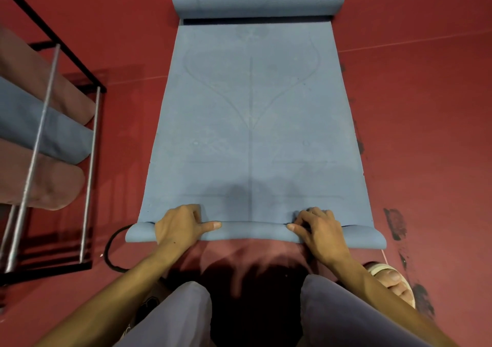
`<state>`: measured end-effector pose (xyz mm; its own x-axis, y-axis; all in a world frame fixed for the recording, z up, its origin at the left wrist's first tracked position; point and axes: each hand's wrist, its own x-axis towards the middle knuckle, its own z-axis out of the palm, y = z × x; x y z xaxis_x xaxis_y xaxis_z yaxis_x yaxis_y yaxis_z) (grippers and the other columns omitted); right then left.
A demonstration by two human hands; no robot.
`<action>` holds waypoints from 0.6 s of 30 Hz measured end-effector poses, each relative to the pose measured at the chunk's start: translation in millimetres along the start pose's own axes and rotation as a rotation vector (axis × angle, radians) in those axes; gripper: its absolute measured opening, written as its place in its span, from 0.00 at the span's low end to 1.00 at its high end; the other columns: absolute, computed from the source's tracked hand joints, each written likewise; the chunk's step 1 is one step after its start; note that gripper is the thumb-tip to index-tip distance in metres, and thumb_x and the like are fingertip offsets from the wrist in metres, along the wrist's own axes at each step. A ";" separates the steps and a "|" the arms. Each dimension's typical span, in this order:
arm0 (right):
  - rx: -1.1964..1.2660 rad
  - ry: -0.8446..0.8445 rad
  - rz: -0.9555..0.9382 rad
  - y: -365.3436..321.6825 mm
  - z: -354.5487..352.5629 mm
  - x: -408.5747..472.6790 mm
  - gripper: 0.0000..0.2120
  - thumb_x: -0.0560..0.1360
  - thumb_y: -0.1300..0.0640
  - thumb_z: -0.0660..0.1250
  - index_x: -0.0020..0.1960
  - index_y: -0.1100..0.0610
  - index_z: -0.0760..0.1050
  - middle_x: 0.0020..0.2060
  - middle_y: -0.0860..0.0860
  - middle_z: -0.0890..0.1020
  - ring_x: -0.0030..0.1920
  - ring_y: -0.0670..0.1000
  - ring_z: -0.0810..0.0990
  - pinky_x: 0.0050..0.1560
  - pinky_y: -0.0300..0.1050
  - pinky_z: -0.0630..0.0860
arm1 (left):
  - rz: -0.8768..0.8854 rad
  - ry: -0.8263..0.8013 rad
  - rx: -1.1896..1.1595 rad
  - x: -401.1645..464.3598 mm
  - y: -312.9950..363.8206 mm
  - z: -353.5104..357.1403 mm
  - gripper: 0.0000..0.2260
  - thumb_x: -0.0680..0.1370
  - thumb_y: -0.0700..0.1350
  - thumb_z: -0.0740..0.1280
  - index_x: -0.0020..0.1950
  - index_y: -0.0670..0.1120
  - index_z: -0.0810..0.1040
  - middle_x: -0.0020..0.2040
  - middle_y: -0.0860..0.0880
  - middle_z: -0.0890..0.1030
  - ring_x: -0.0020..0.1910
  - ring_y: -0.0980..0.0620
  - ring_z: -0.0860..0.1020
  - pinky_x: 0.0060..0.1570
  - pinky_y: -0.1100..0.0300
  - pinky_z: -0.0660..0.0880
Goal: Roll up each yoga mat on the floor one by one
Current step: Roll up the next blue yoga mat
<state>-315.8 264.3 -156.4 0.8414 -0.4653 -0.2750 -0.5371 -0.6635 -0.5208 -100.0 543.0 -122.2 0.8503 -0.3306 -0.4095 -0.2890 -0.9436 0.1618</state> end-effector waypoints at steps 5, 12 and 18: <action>0.084 0.092 -0.081 2.8 1.9 -6.2 0.09 0.77 0.38 0.71 0.47 0.40 0.74 0.43 0.38 0.77 0.46 0.48 0.72 0.49 0.54 0.74 | 0.037 0.017 -0.073 -2.4 -3.6 -0.9 0.32 0.64 0.80 0.68 0.35 0.50 0.74 0.32 0.55 0.79 0.36 0.55 0.77 0.44 0.51 0.75; 0.087 -0.011 -0.274 16.4 -7.2 -24.1 0.06 0.82 0.41 0.67 0.53 0.41 0.72 0.51 0.35 0.74 0.50 0.46 0.72 0.56 0.45 0.71 | 0.193 0.043 -0.142 -13.1 -23.8 5.0 0.31 0.67 0.79 0.67 0.36 0.51 0.68 0.36 0.55 0.76 0.35 0.57 0.75 0.33 0.54 0.71; 0.063 -0.009 -0.327 25.2 -11.5 -26.6 0.07 0.83 0.46 0.67 0.58 0.46 0.76 0.54 0.35 0.76 0.52 0.46 0.73 0.57 0.42 0.71 | 0.061 0.005 -0.156 -6.6 -17.8 2.0 0.32 0.63 0.80 0.68 0.33 0.50 0.76 0.29 0.55 0.79 0.32 0.57 0.78 0.33 0.57 0.73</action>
<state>-352.4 253.2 -153.0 0.9692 -0.2283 -0.0926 -0.2345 -0.7393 -0.6313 -101.4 562.0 -124.1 0.8357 -0.3868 -0.3899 -0.2689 -0.9072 0.3237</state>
